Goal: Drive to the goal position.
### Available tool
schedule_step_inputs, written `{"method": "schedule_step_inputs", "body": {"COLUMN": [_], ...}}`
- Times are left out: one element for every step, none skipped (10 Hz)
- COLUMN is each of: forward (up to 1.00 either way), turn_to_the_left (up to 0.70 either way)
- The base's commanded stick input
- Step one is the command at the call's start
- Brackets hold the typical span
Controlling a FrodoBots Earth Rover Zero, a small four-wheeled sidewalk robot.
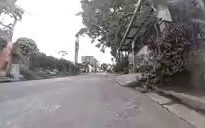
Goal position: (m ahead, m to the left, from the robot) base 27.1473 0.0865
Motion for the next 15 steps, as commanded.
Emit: {"method": "schedule_step_inputs", "body": {"forward": [1.00, 1.00, 1.00, 1.00, 1.00, 1.00, 1.00, 1.00, 1.00, 1.00, 1.00, 1.00, 1.00, 1.00, 1.00], "turn_to_the_left": [0.00, 0.00, 0.00, 0.00, 0.00, 0.00, -0.01, -0.03, -0.39, -0.15, 0.00, -0.01, -0.04, -0.21, -0.37]}}
